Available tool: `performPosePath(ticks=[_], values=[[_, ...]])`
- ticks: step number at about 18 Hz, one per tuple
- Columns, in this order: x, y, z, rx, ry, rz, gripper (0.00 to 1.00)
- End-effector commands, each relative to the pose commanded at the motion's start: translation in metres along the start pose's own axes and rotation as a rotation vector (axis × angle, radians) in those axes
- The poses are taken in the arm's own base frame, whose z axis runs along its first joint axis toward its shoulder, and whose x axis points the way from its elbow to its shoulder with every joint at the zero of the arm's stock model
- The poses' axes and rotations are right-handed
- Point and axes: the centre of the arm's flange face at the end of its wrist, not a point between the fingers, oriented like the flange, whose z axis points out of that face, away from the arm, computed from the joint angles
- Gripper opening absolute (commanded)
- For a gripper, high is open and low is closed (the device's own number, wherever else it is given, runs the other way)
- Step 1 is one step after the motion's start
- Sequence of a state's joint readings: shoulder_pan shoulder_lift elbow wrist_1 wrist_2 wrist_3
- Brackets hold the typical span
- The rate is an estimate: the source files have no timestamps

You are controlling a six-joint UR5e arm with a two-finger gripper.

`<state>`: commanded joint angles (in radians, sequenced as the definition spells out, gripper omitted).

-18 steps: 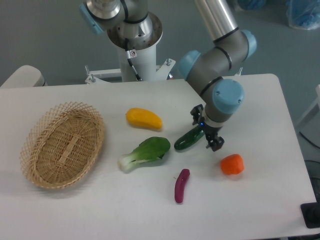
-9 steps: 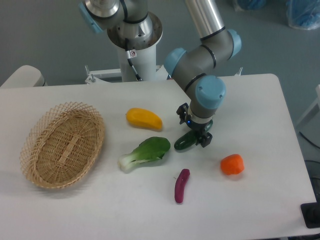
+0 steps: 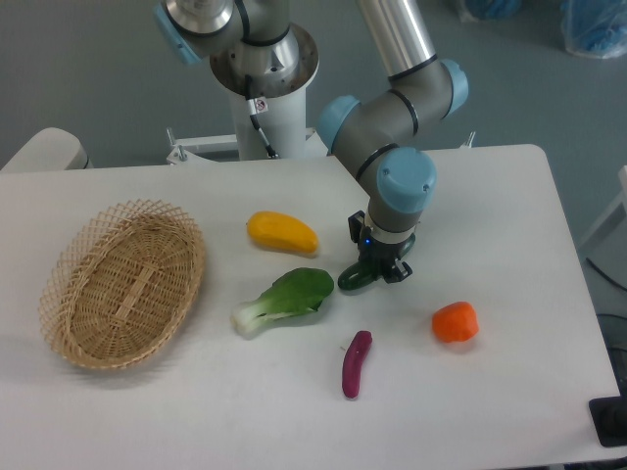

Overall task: Pick up the cucumber from the table
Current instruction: 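Move the open gripper over the green cucumber and lower onto it, then close the gripper on the cucumber and lift it off the table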

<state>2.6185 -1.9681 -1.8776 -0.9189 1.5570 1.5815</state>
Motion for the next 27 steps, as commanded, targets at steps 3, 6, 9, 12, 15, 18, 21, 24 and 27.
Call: performPosePath(ticks=[3, 6, 9, 12, 15, 18, 21, 24, 27], values=[[-0.011, 0.002, -0.015, -0.006, -0.026, 0.0, 0.13], [-0.021, 0.001, -0.03, -0.008, -0.044, 0.004, 0.09], [-0.04, 0.002, -0.055, -0.008, -0.023, 0.002, 0.09], [-0.065, 0.0, -0.087, -0.006, -0.003, 0.003, 0.09], [-0.083, -0.011, -0.107, -0.001, 0.005, 0.004, 0.09], [-0.108, -0.023, -0.113, 0.002, -0.027, 0.022, 0.06], [-0.134, -0.031, -0.104, 0.003, -0.038, 0.031, 0.04], [-0.164, -0.031, -0.098, 0.003, -0.059, 0.032, 0.03], [-0.184, -0.033, -0.086, 0.005, -0.065, 0.035, 0.03]])
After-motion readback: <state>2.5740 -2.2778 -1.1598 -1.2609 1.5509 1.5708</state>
